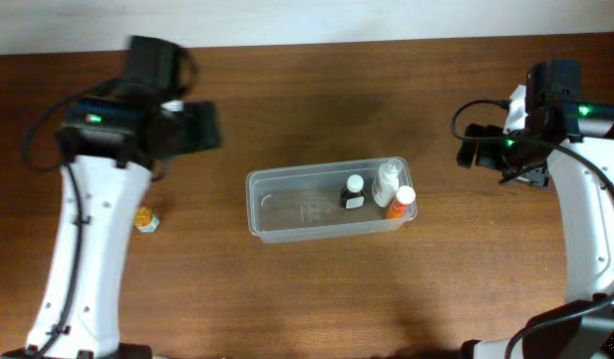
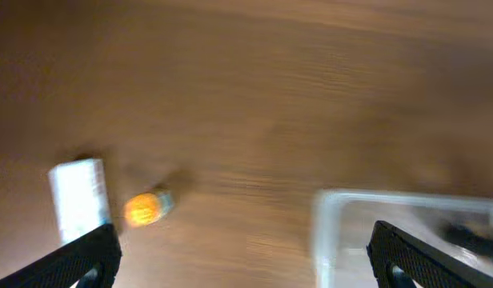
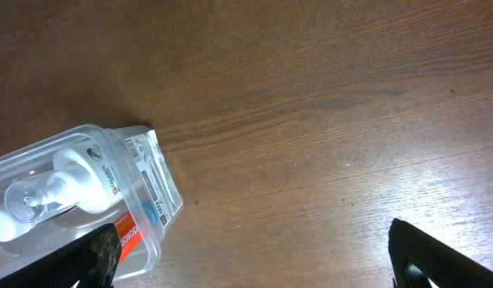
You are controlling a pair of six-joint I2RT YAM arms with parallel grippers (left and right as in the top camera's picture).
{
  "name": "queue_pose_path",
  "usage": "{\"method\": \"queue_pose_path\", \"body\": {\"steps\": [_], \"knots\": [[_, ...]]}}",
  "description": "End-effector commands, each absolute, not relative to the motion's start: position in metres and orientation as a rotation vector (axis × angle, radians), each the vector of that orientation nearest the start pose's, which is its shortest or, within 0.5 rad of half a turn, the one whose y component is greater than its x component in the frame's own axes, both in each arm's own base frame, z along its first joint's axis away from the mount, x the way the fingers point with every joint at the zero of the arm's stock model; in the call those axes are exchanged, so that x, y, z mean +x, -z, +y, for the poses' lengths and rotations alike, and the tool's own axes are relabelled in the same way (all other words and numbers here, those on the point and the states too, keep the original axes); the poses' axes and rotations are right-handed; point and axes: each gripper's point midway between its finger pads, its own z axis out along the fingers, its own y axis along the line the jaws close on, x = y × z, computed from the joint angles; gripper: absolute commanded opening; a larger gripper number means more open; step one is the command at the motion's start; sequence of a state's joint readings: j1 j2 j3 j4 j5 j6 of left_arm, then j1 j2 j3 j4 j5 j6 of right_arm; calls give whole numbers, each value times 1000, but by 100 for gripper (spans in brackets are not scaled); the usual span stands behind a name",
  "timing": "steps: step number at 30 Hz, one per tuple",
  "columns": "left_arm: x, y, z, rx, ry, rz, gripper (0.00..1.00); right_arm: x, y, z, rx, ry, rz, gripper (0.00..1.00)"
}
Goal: Pack container
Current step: 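Carry the dark bottle into the container and release it, then grasp the gold-lidded Tiger Balm jar with the left gripper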
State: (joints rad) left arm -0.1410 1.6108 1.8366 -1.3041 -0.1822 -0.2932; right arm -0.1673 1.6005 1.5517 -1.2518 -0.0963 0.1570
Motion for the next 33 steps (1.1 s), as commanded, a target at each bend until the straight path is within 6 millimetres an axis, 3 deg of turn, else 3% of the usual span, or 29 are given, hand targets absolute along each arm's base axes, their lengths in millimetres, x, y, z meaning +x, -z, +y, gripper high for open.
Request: {"method": "queue_pose_path", "body": {"steps": [1,6,11,18,24,33], "knots": [[369,-233,28,-507,-77,2711,99,339,-184,-40,450,-144,2846,99],[359,-154,73,-727,-82,2851,99,339,-184,-40,450,-144,2846,99],[350,-93,85,-811,-93,2968,99,339,-184,-40,450,-144,2846,99],[345,-36,91,-861,-111,3085,99,338,-184,-40,451,-144,2849,99],[342,-21,90,-870,-116,3123,97,338,-184,-40,451,-144,2849,99],[334,-22,88,-878,-120,3158,61,338,-184,-40,446,-143,2850,99]]}}
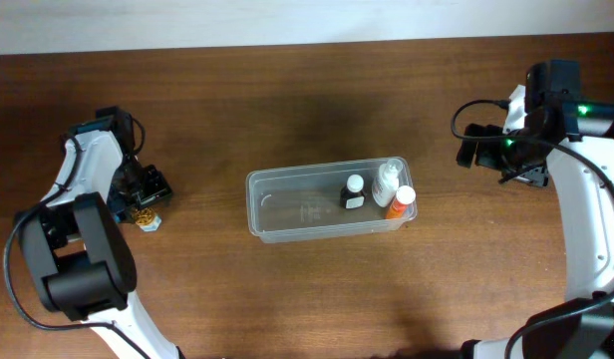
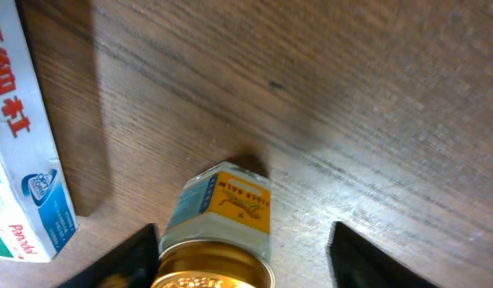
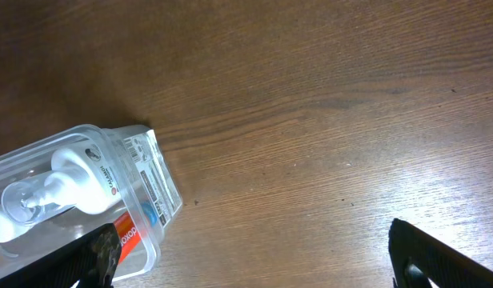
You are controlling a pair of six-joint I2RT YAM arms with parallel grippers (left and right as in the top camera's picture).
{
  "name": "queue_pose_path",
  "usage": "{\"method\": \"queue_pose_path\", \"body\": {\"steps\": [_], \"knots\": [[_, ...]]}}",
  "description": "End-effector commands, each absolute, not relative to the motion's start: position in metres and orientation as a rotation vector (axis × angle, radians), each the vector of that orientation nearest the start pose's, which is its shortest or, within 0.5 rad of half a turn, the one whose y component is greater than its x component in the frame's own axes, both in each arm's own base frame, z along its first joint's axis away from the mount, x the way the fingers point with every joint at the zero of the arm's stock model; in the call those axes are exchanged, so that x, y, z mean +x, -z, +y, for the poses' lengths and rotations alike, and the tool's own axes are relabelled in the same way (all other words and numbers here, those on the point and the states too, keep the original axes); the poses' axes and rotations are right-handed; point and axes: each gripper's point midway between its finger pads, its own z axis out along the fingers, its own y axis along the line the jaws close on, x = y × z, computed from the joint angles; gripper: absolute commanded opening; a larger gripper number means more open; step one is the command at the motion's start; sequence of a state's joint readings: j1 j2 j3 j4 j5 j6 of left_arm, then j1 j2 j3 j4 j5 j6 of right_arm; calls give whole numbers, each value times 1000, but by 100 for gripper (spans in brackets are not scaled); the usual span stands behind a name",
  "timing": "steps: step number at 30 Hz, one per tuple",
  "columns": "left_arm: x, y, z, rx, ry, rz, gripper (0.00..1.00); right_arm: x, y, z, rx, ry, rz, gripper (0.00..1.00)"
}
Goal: Pack container
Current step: 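Grasp the gold-lidded Tiger Balm jar with the left gripper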
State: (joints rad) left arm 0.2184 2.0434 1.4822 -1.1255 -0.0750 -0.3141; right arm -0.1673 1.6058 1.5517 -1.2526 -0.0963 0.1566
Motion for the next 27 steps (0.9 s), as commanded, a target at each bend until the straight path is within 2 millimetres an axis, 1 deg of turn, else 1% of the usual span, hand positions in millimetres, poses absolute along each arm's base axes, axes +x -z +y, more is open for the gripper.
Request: {"method": "queue_pose_path", "body": {"steps": [1,5,6,7,14,15,17,22,25,27], "knots": [[333,-22,88,-879,-120,3161,60,338,-184,-40,446,-143,2850,99],[328,-23,87,-882,-123,3181,61,338,-184,-40,446,-143,2850,99],[326,-23,86,-884,-125,3191,63,338,-184,-40,446,-143,2850,99],[323,-24,86,-887,-125,3202,67,338,-184,-40,446,-143,2850,99],[321,-24,85,-889,-126,3209,65,338,-184,-40,446,-143,2850,99],[321,-24,85,-889,-126,3211,58,338,-184,-40,446,-143,2850,99],[321,-24,85,-889,-127,3212,53,338,-184,-40,446,-143,2850,99],[320,-24,85,-889,-127,3213,49,338,-184,-40,446,-143,2850,99],[320,-24,85,-889,-127,3213,45,338,-184,-40,446,-143,2850,99],[320,-24,85,-889,-127,3213,39,338,-184,-40,446,-143,2850,99]]}}
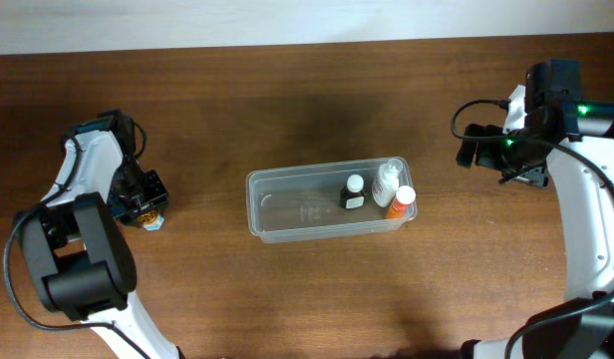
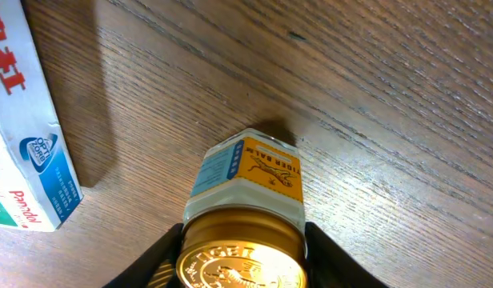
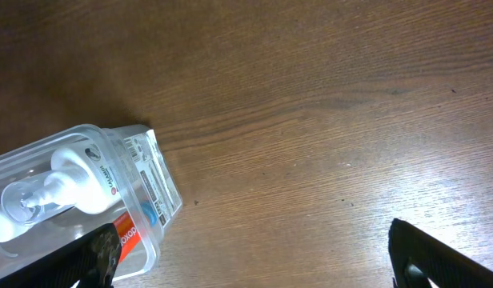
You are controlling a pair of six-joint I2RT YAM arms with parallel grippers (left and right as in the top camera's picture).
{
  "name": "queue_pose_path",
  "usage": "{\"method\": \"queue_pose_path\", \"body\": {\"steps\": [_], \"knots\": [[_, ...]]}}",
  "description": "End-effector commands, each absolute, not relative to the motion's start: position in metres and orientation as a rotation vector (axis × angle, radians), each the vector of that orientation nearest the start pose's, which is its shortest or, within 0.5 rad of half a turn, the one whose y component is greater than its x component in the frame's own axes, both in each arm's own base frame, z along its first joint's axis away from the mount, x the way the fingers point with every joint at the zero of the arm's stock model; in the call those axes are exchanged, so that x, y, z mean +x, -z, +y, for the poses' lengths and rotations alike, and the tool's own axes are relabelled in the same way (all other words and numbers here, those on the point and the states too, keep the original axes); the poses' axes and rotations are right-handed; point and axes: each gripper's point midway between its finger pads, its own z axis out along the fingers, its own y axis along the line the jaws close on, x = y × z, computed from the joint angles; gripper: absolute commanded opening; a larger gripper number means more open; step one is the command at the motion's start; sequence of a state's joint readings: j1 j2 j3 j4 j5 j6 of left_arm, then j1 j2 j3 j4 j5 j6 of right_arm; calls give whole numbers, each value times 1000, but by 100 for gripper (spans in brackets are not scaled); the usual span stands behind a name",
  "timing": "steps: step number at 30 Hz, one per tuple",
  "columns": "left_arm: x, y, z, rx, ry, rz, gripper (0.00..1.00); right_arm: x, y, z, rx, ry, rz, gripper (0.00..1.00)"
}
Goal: Pack container
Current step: 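Grasp the gold-lidded Tiger Balm jar with the left gripper, then lower the jar into the container and open the left gripper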
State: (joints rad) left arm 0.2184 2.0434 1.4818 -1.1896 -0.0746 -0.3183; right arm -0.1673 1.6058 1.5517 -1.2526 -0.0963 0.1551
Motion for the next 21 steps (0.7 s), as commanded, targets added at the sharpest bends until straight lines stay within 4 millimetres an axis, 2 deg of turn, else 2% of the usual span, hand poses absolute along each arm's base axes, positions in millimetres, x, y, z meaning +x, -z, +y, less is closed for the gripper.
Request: {"method": "queue_pose_path", "body": {"steps": [1,5,9,13,18,21], "knots": [[320,-24,85,-889,-127,3213,36,338,-184,-40,446,-143,2850,99],[321,-25,85,-888,-127,3213,29,338,-184,-40,446,-143,2850,99],[322,-27,81,-867,-128,3212,27,338,-184,-40,447,-143,2850,99],[334,-45,72,-804,-125,3172,27,338,-184,-40,446,-143,2850,99],[358,-104,43,-638,-96,3053,27,338,-184,-40,446,-143,2850,99],[369,-152,5,-474,-28,2954,27,338,-184,-40,446,-143,2850,99]]}}
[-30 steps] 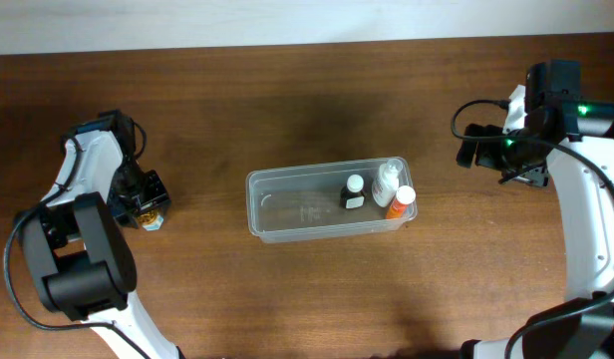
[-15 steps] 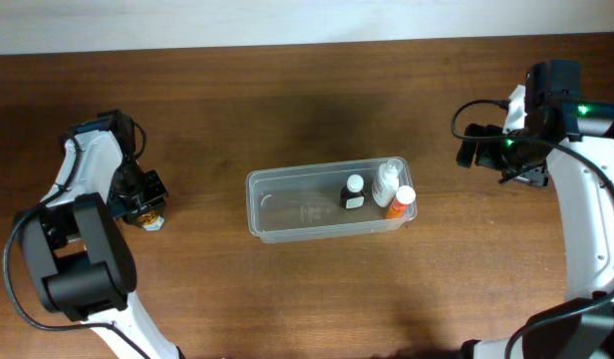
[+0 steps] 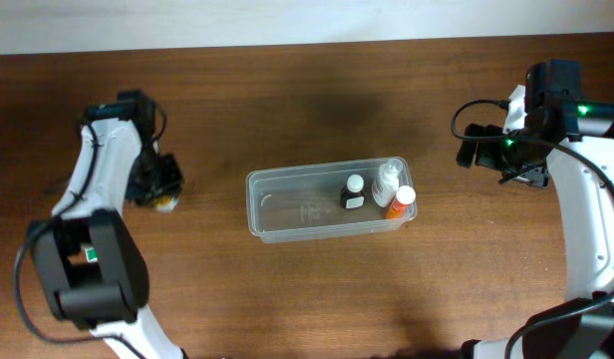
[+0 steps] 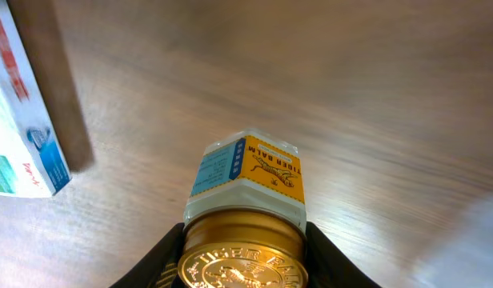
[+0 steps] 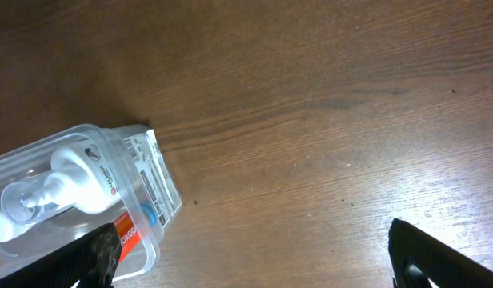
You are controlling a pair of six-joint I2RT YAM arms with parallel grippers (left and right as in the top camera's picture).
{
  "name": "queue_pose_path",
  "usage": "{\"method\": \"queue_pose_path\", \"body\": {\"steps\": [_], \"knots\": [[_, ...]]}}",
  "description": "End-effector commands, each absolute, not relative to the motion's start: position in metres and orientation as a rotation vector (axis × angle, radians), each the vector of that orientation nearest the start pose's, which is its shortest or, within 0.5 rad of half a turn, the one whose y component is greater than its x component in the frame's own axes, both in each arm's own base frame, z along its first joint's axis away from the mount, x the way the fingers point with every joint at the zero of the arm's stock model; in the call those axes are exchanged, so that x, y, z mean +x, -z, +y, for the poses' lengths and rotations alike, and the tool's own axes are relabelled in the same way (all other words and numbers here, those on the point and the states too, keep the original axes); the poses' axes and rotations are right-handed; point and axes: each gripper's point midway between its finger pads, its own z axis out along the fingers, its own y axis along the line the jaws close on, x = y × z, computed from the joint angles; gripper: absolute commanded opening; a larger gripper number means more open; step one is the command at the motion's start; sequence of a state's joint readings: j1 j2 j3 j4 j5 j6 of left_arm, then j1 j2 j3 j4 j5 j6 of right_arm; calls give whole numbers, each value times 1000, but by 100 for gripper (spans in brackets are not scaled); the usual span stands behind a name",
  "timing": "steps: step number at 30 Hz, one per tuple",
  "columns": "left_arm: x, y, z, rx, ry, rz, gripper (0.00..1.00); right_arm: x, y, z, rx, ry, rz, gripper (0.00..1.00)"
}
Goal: Pack container
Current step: 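Lower the jar into the container and open the left gripper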
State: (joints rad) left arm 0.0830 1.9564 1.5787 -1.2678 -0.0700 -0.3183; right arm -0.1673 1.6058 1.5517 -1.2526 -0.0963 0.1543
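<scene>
A small Tiger Balm jar (image 4: 246,180) with a gold lid is clamped between the fingers of my left gripper (image 4: 245,268), which is shut on it. Overhead, that left gripper (image 3: 161,195) and the jar (image 3: 166,203) are left of the clear plastic container (image 3: 287,231). Standing at the container's right end are a black bottle (image 3: 353,192), a white bottle (image 3: 387,181) and an orange-capped bottle (image 3: 400,202). My right gripper (image 5: 254,268) is open above bare wood, right of the container's corner (image 5: 142,192).
A white and blue toothpaste box (image 4: 22,120) lies at the left edge of the left wrist view, beside the jar. The container's left half holds nothing. The right arm (image 3: 571,199) runs down the right side of the wooden table (image 3: 307,309).
My left gripper, still shut on the jar, has moved right toward the container. The table under the jar now looks blurred and farther off. The right arm has not moved.
My left gripper was open, high above the jar and the box. Then it was low, with its fingers either side of the jar. Then it was shut on the jar's lid, and now holds it nearer the container. The right gripper stayed open and still.
</scene>
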Motion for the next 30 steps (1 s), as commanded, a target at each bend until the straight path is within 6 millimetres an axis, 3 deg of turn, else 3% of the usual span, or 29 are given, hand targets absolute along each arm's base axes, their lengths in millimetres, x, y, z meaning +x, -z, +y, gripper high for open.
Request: {"method": "queue_pose_path", "body": {"steps": [1,2,5,10,15,18,23,30], "knots": [[371,-172,-16,-385,1,2905,27,338,-184,-40,446,-143,2850,99],[370,-192,-43,-276,33,2851,27,338,-184,-40,445,-143,2849,99],[363,-211,-89,-96,86,2796,27,339,-184,-40,445,-143,2846,99],[344,-210,-156,149,135,2794,26,339,-184,-40,445,-143,2846,99],[338,-196,-212,333,179,2765,26,339,-184,-40,445,-143,2847,99],[337,-173,-237,359,183,2797,27,339,-184,-40,446,-143,2848,99],[330,-134,-262,421,226,2890,27,339,-184,-40,446,-143,2848,99],[333,-81,-276,460,182,2970,27,339,-184,-40,445,-143,2848,99]]}}
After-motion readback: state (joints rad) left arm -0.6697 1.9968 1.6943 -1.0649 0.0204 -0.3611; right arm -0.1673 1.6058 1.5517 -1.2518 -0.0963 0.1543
